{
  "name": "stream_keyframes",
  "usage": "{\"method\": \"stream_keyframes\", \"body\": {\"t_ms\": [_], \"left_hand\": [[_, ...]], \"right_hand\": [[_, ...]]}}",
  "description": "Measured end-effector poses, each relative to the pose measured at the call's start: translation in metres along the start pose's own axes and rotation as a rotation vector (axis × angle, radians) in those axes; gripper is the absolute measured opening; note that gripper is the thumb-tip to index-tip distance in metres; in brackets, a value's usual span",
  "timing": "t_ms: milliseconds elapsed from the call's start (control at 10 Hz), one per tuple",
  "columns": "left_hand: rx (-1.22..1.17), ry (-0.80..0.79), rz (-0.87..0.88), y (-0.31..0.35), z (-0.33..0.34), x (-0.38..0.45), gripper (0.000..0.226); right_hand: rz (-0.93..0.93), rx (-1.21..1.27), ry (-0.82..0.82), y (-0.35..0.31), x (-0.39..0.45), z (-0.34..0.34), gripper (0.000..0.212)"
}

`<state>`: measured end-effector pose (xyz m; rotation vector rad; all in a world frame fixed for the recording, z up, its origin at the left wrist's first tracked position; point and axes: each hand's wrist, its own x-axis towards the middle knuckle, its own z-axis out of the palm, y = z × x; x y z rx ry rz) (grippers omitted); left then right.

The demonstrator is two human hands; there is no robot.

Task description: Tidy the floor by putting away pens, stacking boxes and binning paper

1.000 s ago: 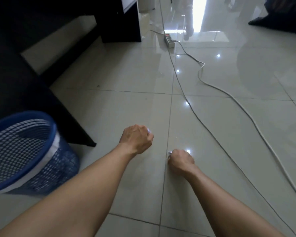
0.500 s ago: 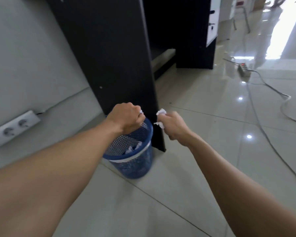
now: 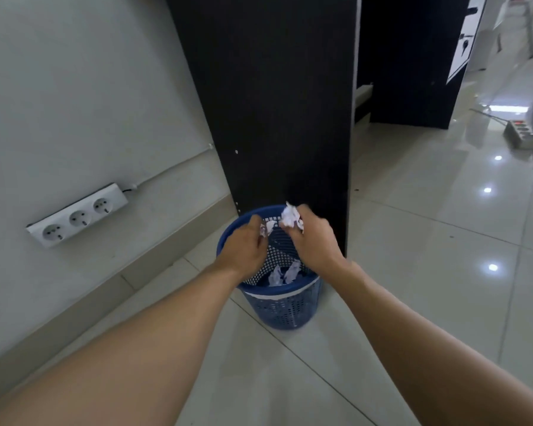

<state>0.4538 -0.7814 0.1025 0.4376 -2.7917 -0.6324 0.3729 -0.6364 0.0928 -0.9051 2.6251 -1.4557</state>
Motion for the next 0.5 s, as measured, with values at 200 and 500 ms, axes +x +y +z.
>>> {"method": "stream_keyframes", "body": {"t_ms": [200,500], "left_hand": [[0.046,-0.1,0.029,-0.019,0.018,-0.017,0.033],[0.039,0.156,0.077,-0.026,0.022,-0.018,0.023]], "right_hand": [[-0.118,-0.162,-0.063,0.012,-0.002,0.015,0.029],[-0.172,-0.148,0.015,0.012,-0.006,0.018,0.03]]}}
